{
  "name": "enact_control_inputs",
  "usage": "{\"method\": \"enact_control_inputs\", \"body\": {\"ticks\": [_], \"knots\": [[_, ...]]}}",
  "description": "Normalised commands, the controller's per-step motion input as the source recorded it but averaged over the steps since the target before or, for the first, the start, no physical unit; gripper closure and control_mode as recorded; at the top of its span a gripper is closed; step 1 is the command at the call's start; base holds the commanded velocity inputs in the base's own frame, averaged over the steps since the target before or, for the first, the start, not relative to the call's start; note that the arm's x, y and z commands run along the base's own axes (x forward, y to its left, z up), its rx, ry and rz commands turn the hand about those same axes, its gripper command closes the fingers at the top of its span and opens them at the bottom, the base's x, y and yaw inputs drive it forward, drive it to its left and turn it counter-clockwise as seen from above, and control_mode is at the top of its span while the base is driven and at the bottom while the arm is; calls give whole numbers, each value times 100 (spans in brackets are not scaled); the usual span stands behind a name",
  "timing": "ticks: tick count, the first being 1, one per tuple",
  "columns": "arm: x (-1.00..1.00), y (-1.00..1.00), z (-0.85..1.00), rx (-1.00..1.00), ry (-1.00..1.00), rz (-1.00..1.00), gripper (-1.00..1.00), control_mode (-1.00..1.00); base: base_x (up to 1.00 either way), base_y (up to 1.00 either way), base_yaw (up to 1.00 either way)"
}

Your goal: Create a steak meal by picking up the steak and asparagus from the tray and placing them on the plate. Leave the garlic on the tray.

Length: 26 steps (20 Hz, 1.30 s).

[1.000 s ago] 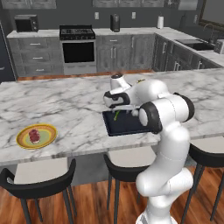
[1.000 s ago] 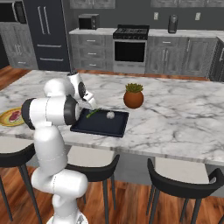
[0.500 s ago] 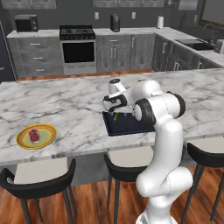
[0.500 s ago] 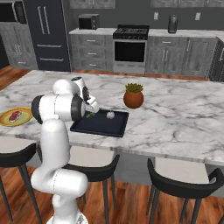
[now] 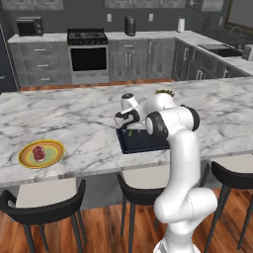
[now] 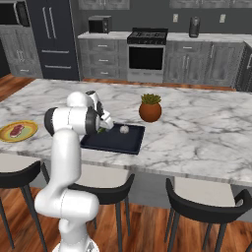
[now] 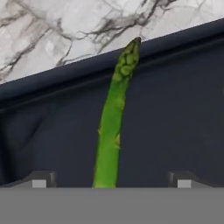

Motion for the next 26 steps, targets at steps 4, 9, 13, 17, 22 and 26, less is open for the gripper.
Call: {"method": "enact_control_inputs", "body": {"ticks": [4, 9, 13, 17, 22, 26], "knots": [[37, 2, -33, 0, 0, 0, -100, -100, 0, 0, 0], [15, 0, -50, 0, 0, 0, 100, -100, 0, 0, 0], [-3, 0, -67, 0, -5, 0, 100, -100, 0, 0, 0], [-29, -1, -52, 1, -16, 0, 100, -100, 0, 0, 0], [-48, -8, 23, 5, -13, 0, 100, -100, 0, 0, 0], [-56, 0, 64, 3, -17, 0, 100, -100, 0, 0, 0]]}}
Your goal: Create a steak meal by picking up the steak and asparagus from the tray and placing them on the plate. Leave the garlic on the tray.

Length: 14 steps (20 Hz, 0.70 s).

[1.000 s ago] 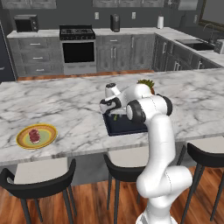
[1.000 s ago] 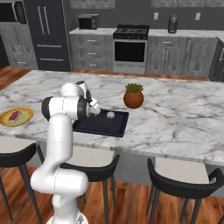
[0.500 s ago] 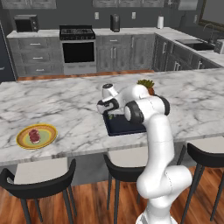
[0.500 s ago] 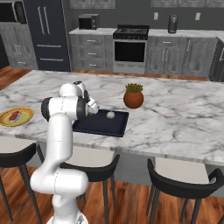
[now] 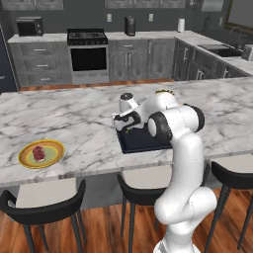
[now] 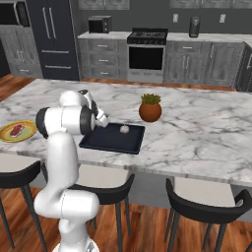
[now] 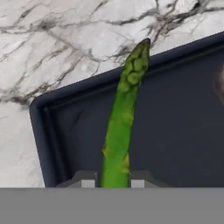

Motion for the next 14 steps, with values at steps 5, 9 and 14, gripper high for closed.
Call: {"method": "enact_control_inputs", "body": {"ticks": [5, 9, 14], "knots": [[-54, 4, 82, 8, -10, 1, 100, -100, 0, 0, 0], [-42, 35, 64, 12, -4, 8, 100, -100, 0, 0, 0], [-22, 69, 33, 8, 5, 16, 100, -100, 0, 0, 0]]}}
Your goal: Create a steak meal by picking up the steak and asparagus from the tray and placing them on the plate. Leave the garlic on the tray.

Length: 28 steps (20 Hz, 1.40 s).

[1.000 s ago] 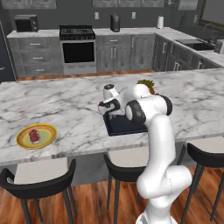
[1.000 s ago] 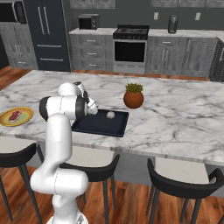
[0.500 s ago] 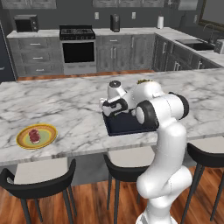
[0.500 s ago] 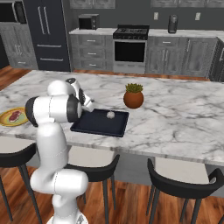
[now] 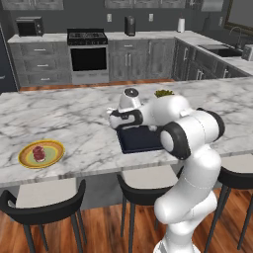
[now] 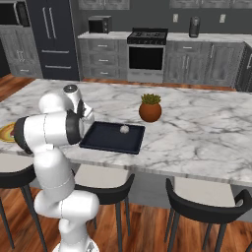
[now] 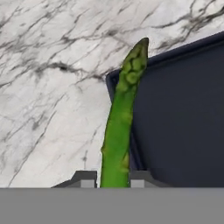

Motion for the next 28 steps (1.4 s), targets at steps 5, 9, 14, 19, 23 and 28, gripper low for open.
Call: {"method": "enact_control_inputs", "body": {"ticks": [5, 9, 14, 19, 23, 28], "knots": [[-18, 97, 1, 0, 12, 20, 100, -100, 0, 0, 0], [-23, 100, 0, -5, 8, 20, 100, -100, 0, 0, 0], [-14, 99, 0, -6, 4, 17, 100, -100, 0, 0, 0], [-19, 90, 0, -8, 1, 13, 100, -100, 0, 0, 0], [-12, 79, 0, -8, 0, 7, 100, -100, 0, 0, 0], [-4, 56, -2, -6, 0, 3, 100, -100, 0, 0, 0]]}}
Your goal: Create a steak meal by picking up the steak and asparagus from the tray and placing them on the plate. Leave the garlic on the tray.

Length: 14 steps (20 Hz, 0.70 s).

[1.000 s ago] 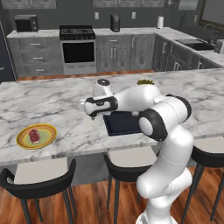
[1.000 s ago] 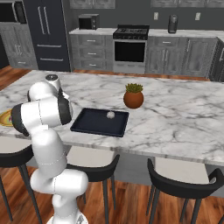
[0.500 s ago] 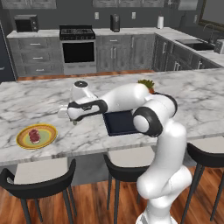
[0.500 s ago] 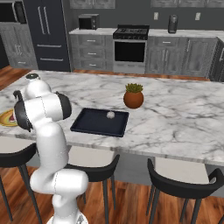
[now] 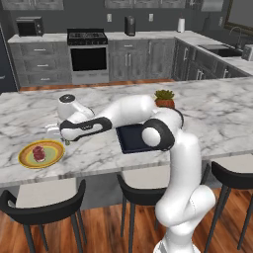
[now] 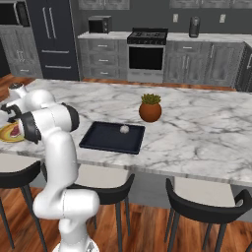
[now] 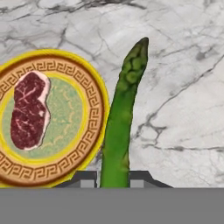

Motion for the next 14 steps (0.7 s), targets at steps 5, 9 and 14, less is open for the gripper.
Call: {"method": "enact_control_inputs", "body": {"ticks": [5, 9, 14], "knots": [[-2, 12, -21, -1, 0, 0, 100, -100, 0, 0, 0], [-2, 11, -36, 0, 0, 0, 100, -100, 0, 0, 0], [0, 17, -38, 0, 0, 0, 100, -100, 0, 0, 0]]}}
